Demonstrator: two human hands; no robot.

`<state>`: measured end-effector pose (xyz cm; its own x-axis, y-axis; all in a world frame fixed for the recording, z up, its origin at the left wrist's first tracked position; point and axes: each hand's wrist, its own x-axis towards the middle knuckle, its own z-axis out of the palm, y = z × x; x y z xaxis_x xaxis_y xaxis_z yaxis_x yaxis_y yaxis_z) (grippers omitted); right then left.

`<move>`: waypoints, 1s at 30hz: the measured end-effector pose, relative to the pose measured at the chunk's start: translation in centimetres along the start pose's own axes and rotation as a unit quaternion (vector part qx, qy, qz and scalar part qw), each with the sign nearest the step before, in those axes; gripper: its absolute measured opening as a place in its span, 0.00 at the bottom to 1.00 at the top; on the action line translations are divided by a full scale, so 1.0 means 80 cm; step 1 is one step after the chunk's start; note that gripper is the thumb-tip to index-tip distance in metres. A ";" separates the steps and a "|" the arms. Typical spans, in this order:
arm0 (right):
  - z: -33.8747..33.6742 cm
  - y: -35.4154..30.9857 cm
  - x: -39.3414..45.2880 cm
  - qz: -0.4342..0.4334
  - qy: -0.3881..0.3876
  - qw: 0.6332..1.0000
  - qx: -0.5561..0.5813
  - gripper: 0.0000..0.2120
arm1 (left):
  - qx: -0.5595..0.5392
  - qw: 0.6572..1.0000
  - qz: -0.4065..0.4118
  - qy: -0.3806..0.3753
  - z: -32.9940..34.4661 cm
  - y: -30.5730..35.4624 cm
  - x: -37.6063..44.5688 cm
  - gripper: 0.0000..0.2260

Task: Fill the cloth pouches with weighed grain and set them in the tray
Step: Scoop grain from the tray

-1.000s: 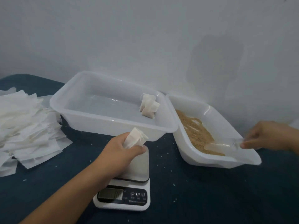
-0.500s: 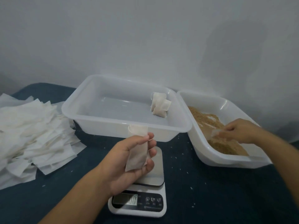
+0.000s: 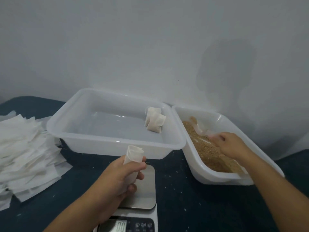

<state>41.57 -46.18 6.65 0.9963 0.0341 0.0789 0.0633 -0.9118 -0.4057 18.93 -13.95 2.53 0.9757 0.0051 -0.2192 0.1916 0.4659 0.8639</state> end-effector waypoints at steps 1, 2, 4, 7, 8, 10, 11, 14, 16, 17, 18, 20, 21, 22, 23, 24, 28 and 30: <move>-0.005 -0.002 -0.006 -0.005 0.018 1.000 0.003 0.21 | 0.032 0.999 0.007 0.008 0.000 -0.002 0.001 0.11; -0.011 -0.005 -0.014 -0.009 0.033 0.999 0.013 0.21 | 0.070 0.997 0.018 0.020 -0.001 -0.003 0.001 0.11; -0.023 -0.013 -0.032 -0.014 0.052 0.997 0.047 0.18 | 0.160 0.985 0.057 0.045 -0.003 -0.007 0.003 0.12; -0.045 -0.027 -0.062 -0.016 0.059 0.992 0.106 0.14 | 0.257 0.957 0.115 0.064 -0.005 -0.011 0.004 0.10; -0.053 -0.032 -0.073 -0.017 0.058 0.991 0.120 0.13 | 0.271 0.952 0.127 0.066 -0.006 -0.012 0.005 0.07; -0.070 -0.041 -0.096 -0.019 0.048 0.989 0.137 0.13 | 0.279 0.948 0.136 0.065 -0.007 -0.013 0.007 0.04; -0.080 -0.045 -0.108 -0.021 0.042 0.989 0.142 0.14 | 0.281 0.947 0.139 0.066 -0.007 -0.014 0.008 0.04; -0.104 -0.055 -0.141 -0.039 -0.007 0.991 0.131 0.18 | 0.300 0.937 0.158 0.077 -0.007 -0.013 0.009 0.04; -0.120 -0.054 -0.157 -0.051 -0.063 0.992 0.094 0.24 | 0.316 0.930 0.174 0.076 -0.008 -0.012 0.009 0.05; -0.127 -0.051 -0.162 -0.057 -0.087 0.992 0.073 0.28 | 0.324 0.926 0.178 0.076 -0.010 -0.012 0.009 0.06; -0.132 -0.050 -0.167 -0.064 -0.103 0.991 0.053 0.30 | 0.331 0.923 0.180 0.075 -0.011 -0.012 0.009 0.06; -0.140 -0.051 -0.176 -0.085 -0.116 0.990 0.002 0.31 | 0.338 0.920 0.184 0.072 -0.014 -0.013 0.010 0.05; -0.142 -0.054 -0.182 -0.103 -0.116 0.988 -0.015 0.31 | 0.340 0.919 0.186 0.070 -0.014 -0.013 0.010 0.05; -0.142 -0.058 -0.185 -0.123 -0.115 0.986 -0.018 0.29 | 0.343 0.917 0.190 0.069 -0.014 -0.014 0.010 0.07; -0.142 -0.062 -0.189 -0.143 -0.118 0.982 -0.019 0.27 | 0.345 0.916 0.196 0.069 -0.014 -0.015 0.010 0.10; -0.140 -0.067 -0.191 -0.160 -0.119 0.979 -0.031 0.25 | 0.347 0.913 0.201 0.069 -0.014 -0.015 0.010 0.12; -0.138 -0.098 -0.203 -0.194 -0.110 0.973 -0.065 0.20 | 0.365 0.903 0.218 0.061 -0.014 -0.018 0.010 0.09; -0.137 -0.110 -0.205 -0.203 -0.118 0.970 -0.069 0.20 | 0.373 0.899 0.221 0.060 -0.014 -0.019 0.010 0.08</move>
<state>24.02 -43.24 18.88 0.8774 0.4795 -0.0114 0.4608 -0.8493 -0.2574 19.33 -13.69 0.55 0.9642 0.1599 0.2117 -0.1506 -0.3271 0.9329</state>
